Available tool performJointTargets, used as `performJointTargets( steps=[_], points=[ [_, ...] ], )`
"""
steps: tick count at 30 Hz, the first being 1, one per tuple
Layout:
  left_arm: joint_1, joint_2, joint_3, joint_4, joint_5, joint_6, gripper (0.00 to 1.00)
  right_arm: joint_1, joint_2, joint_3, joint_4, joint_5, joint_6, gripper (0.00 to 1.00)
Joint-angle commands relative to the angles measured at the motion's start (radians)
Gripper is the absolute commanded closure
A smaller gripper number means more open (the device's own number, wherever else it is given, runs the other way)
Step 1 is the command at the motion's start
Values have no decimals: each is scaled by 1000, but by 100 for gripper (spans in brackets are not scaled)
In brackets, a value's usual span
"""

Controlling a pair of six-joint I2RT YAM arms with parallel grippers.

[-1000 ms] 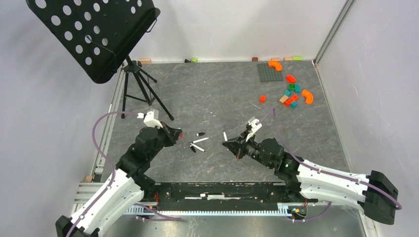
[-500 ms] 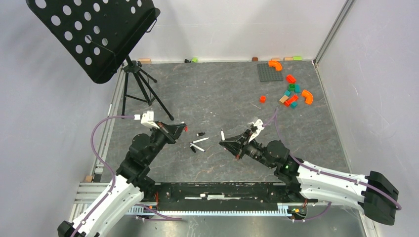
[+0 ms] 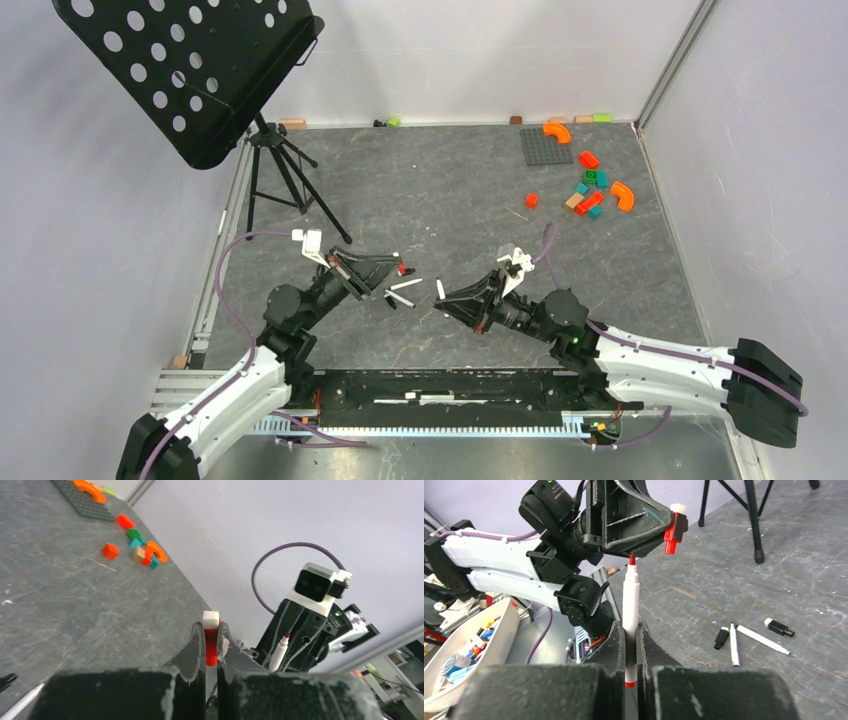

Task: Insert the pens into the pen caps

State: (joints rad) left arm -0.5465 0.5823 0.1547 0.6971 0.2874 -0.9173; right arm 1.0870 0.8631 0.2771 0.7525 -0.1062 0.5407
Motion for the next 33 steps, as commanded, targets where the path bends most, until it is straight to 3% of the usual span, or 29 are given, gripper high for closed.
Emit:
performJointTargets(
  steps=[1,7,16,27,33],
  points=[
    [-18,1,-15,212,83,-64,98,27,36,-8,116,-28,34,100],
    [-43,-23,-41,244,53,-72,98,61,92,-21,194,-26,33,100],
    [-59,68,-28,328,70,-75,98,63,119,-3,177,-29,-26,100],
    [-94,359,-46,715,101,-158,98,63,182,22,176,-42,-76,100],
    [-152,341,-29,664,66,-111,98,63,180,22,153,-17,-76,100]
  ],
)
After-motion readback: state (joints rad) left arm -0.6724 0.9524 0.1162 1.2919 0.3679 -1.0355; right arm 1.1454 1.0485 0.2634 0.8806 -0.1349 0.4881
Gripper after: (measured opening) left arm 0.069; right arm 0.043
